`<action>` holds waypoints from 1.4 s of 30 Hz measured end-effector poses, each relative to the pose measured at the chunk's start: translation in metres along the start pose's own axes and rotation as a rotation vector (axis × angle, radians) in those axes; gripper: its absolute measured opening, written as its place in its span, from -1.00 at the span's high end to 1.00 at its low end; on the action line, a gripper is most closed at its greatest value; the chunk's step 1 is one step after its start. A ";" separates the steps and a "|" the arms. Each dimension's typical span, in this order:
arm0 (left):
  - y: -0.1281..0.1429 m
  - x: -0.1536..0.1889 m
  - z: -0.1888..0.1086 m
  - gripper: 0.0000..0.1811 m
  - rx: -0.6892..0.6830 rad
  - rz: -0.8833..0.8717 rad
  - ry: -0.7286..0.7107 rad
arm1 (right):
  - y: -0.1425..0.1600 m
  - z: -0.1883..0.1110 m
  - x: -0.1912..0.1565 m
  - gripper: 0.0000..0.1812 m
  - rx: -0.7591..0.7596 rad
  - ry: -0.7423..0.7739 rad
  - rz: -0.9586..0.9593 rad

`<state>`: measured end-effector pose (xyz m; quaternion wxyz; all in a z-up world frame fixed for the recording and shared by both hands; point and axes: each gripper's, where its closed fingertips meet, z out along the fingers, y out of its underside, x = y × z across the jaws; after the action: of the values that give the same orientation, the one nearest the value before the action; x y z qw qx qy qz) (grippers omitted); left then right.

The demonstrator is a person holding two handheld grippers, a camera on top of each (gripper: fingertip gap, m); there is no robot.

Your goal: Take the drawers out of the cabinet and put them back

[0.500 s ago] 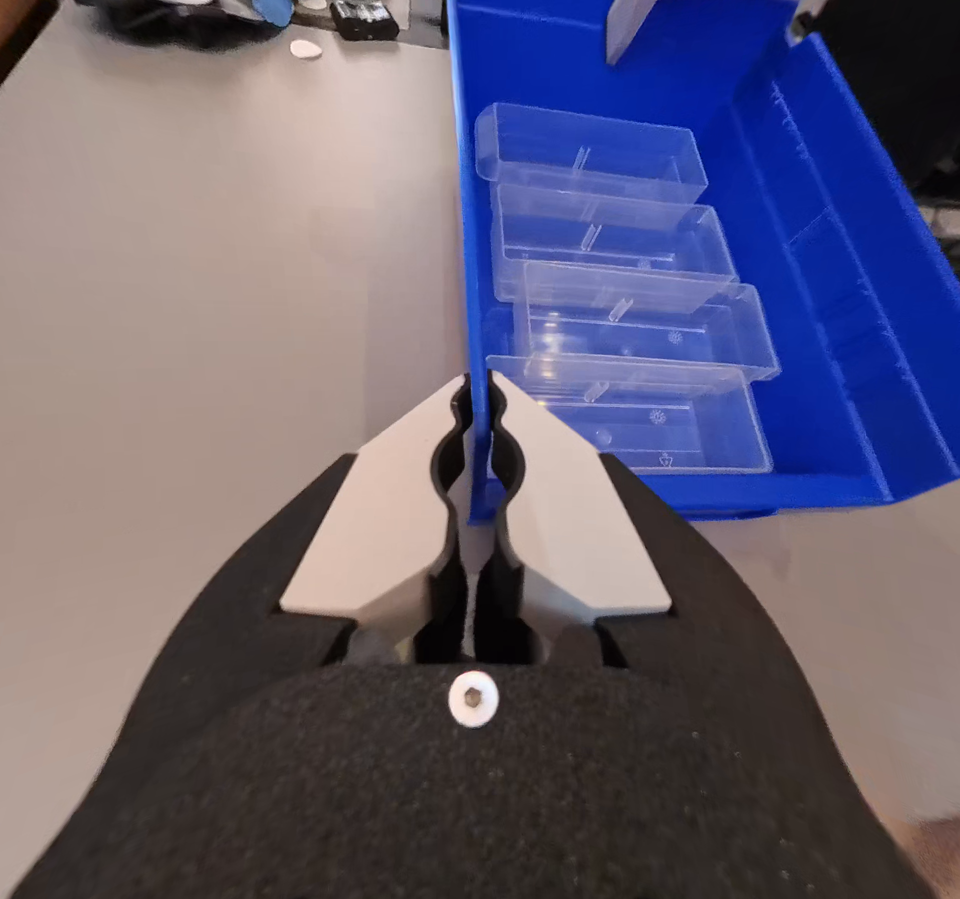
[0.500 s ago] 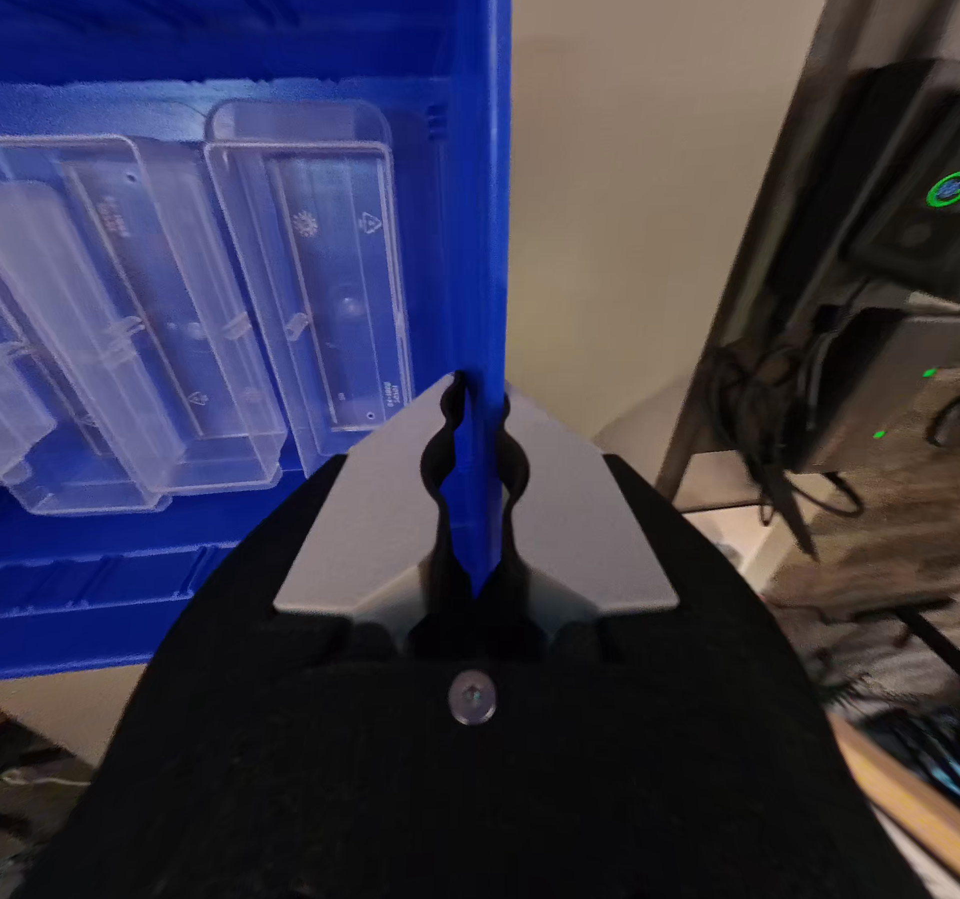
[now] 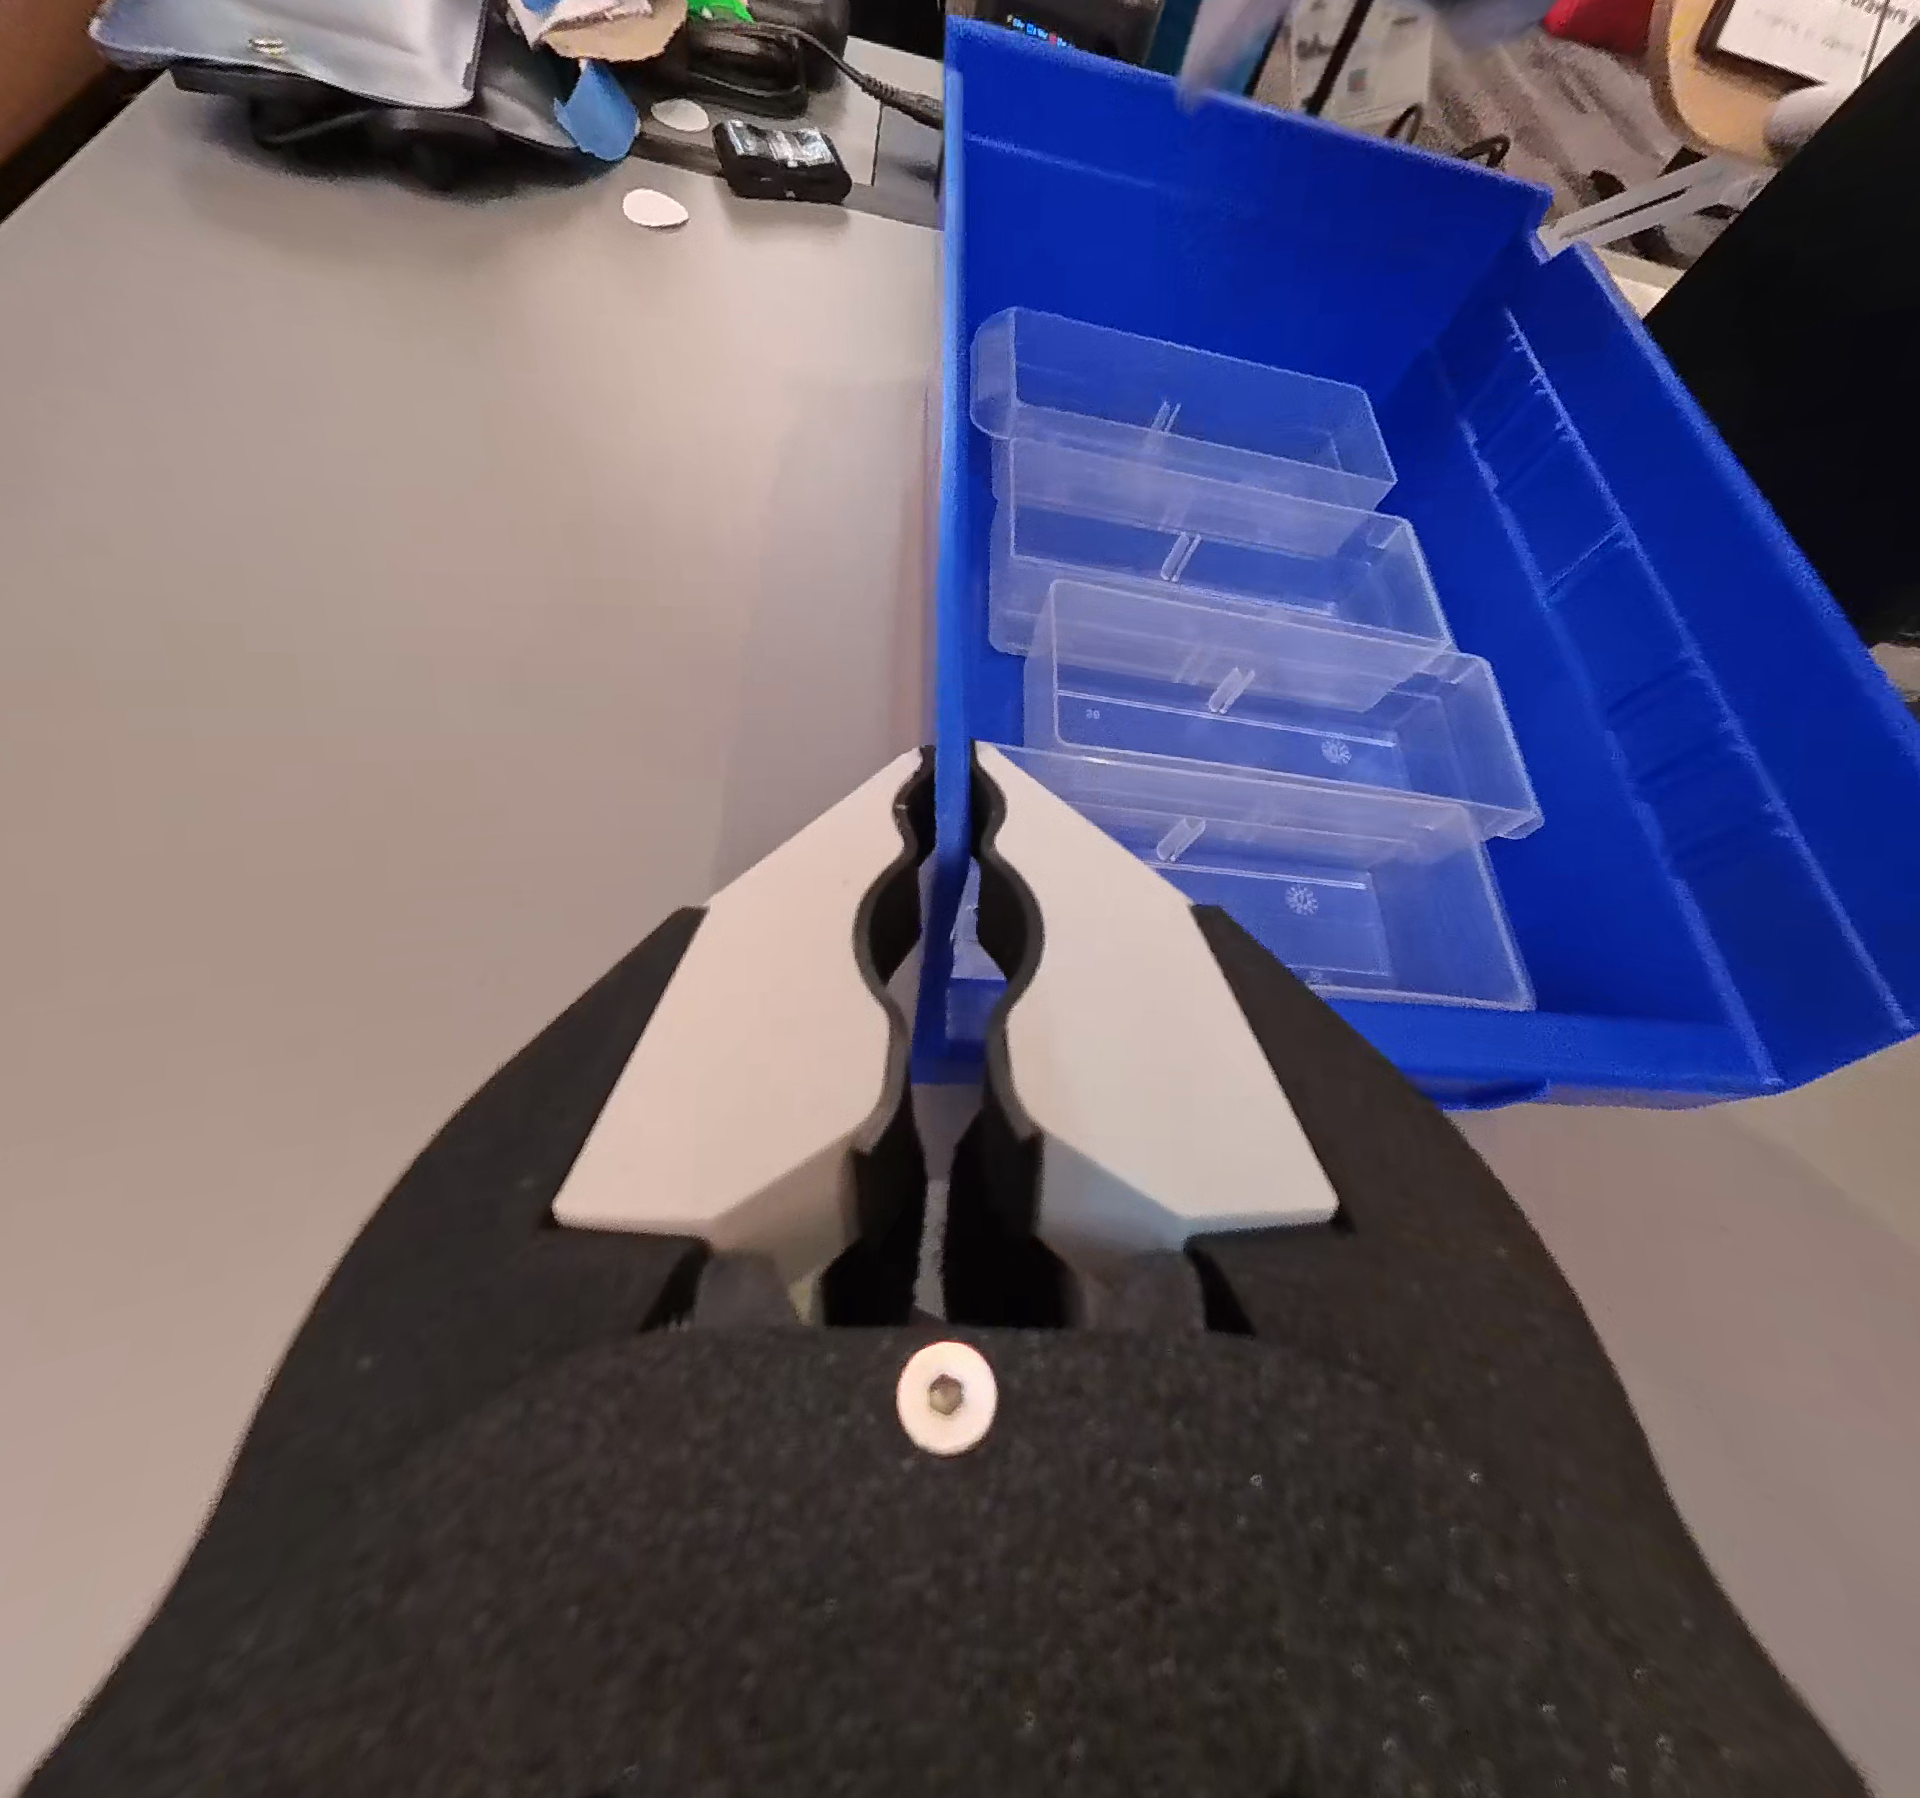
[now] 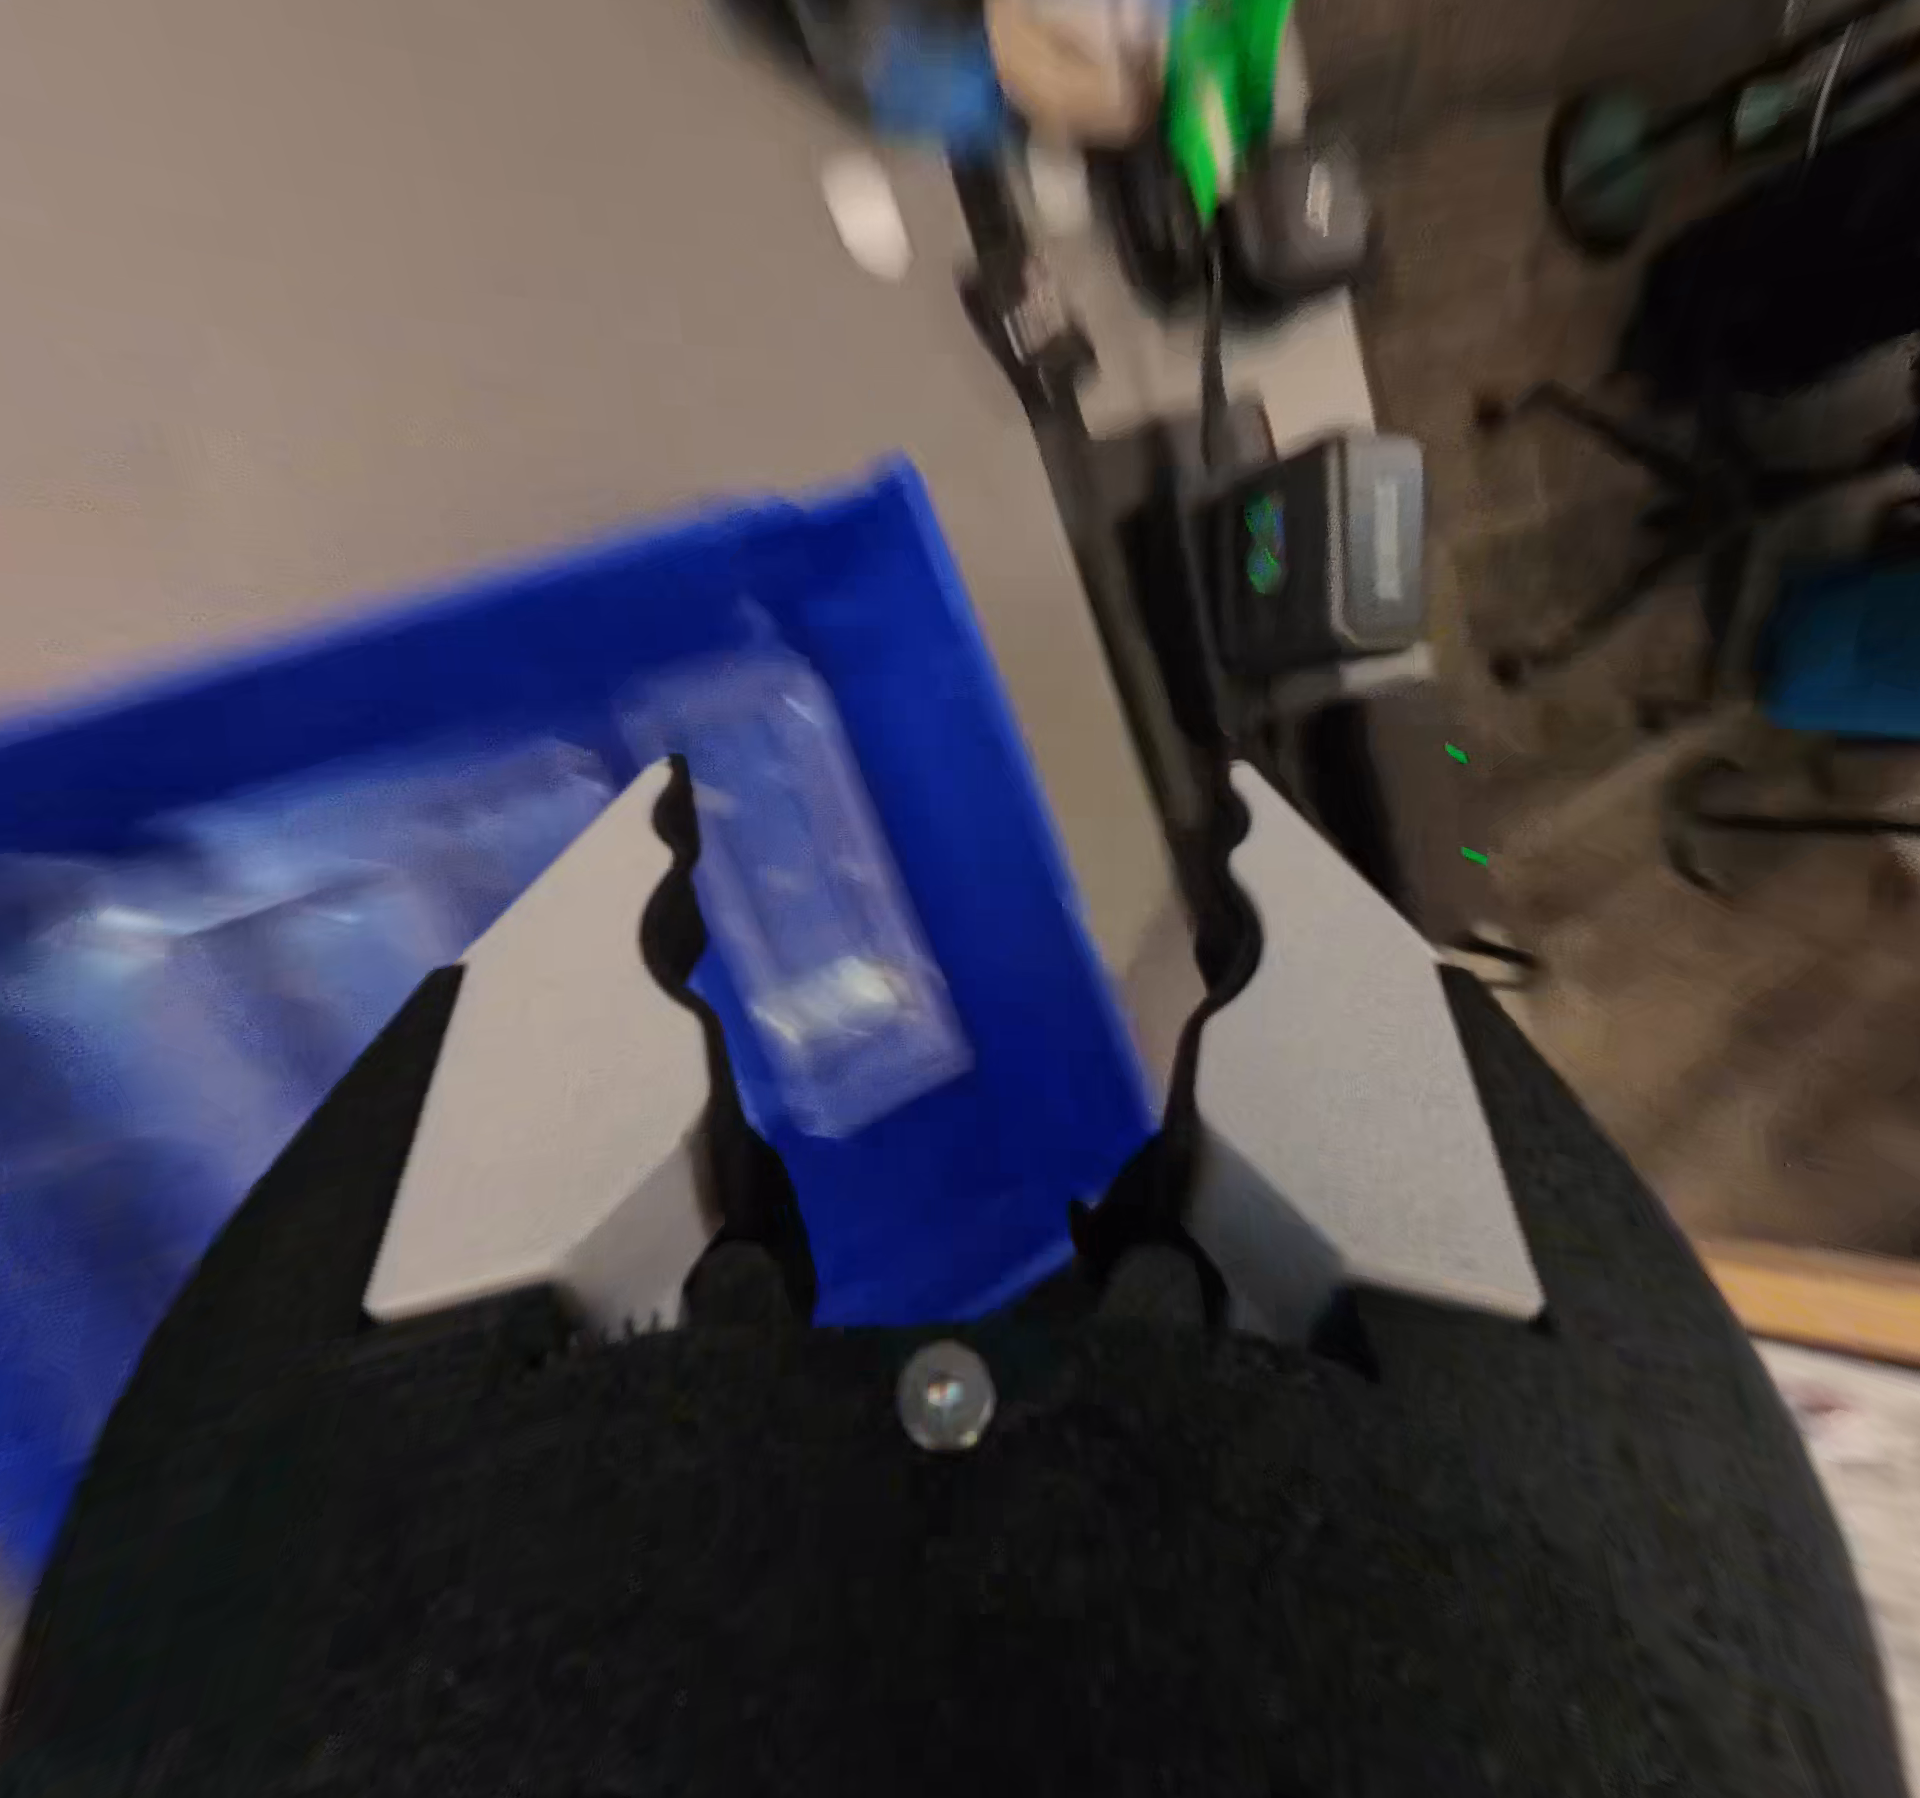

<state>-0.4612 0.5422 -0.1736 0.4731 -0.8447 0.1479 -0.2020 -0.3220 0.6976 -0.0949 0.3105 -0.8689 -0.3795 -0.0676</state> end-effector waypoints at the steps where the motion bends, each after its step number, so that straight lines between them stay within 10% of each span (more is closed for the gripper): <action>1: 0.001 0.001 0.000 0.99 -0.003 0.003 0.004 | -0.009 -0.035 -0.026 -0.03 0.172 -0.082 0.086; 5: -0.001 -0.003 -0.011 0.69 0.012 0.009 -0.005 | 0.042 -0.160 -0.135 0.00 0.649 -0.308 0.205; 10: -0.014 0.002 -0.054 0.68 0.120 -0.034 0.006 | 0.207 -0.198 -0.203 0.37 0.733 -0.131 0.379; 15: -0.011 0.026 -0.081 0.67 0.152 -0.022 -0.052 | 0.369 -0.234 -0.198 0.30 0.632 -0.012 0.806; 20: 0.048 0.084 -0.082 0.62 0.001 -0.063 0.031 | 0.470 -0.285 -0.159 0.25 0.568 0.221 0.836; 36: 0.094 0.134 -0.059 0.40 -0.259 0.186 0.162 | 0.477 -0.278 -0.156 0.29 0.594 0.210 0.934; 42: 0.047 0.149 -0.058 0.38 -0.369 0.097 0.197 | 0.478 -0.276 -0.157 0.30 0.594 0.187 0.950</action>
<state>-0.3616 0.4099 -0.1567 0.3029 -0.8851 0.2681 -0.2300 -0.0644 0.1897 -0.1635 0.5701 -0.8100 0.0795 0.1122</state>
